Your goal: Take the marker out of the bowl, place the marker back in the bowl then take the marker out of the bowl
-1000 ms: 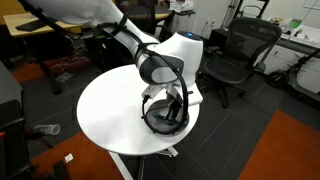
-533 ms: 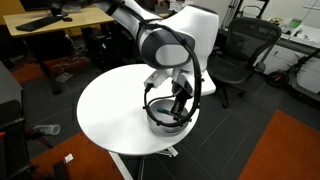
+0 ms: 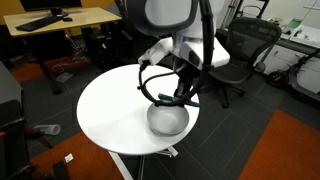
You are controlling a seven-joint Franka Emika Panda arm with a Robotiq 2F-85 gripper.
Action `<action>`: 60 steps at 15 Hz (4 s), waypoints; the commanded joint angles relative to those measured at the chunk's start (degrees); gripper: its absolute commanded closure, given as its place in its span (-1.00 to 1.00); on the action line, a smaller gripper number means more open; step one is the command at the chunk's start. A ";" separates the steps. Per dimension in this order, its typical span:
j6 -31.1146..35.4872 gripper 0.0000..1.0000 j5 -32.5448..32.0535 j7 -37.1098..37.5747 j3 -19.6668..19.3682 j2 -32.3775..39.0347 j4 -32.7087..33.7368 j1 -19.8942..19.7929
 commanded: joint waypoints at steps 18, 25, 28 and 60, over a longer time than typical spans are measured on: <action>0.29 0.91 -5.59 -6.03 10.13 -30.41 -29.88 7.40; 1.11 0.91 -6.49 -6.11 12.57 -30.51 -35.08 8.67; 2.18 0.91 -6.47 -5.84 13.33 -30.51 -37.22 9.35; 16.62 0.91 -4.68 -3.64 10.49 -2.05 -22.99 14.09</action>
